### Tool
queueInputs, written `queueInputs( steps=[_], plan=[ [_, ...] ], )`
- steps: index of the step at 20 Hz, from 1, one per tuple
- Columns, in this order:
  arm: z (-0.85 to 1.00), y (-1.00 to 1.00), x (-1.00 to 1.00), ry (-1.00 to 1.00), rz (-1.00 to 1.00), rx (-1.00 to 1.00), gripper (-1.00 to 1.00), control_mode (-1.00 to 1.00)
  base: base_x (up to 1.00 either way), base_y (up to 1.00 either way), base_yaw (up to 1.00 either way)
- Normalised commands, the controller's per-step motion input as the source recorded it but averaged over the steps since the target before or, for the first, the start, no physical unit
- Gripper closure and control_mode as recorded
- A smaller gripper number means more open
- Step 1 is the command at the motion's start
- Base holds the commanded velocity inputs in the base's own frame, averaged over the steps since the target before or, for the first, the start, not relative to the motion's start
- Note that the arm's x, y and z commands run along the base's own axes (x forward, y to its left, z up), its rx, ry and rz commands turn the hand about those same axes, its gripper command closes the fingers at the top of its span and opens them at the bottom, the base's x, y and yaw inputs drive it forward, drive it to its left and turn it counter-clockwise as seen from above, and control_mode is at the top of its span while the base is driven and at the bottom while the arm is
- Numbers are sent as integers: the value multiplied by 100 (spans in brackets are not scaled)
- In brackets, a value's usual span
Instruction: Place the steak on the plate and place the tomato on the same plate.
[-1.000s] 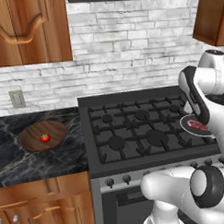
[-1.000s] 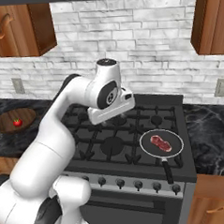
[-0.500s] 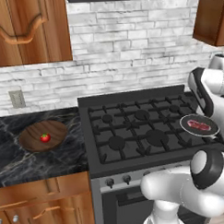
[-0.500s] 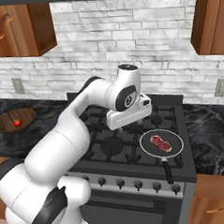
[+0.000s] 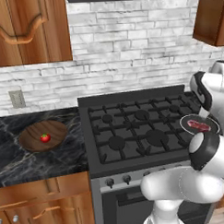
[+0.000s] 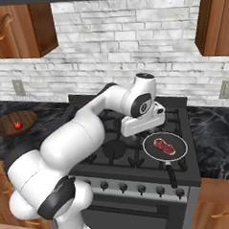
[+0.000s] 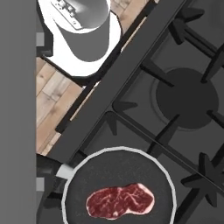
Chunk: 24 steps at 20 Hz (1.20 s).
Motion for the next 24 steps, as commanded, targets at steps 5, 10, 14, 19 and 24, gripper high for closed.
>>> queueInputs(
  steps=[5,10,14,19,24],
  plan=[
    [-44,-15,32,0,0,0,-100,-100,0,0,0],
    [-31,-20,46,1,0,0,-100,-100,0,0,0],
    [-26,-23,42,2,0,0,-100,-100,0,0,0],
    [-27,-30,34,2,0,0,-100,-100,0,0,0],
    [-26,-28,36,4,0,0,-100,-100,0,0,0]
  ],
)
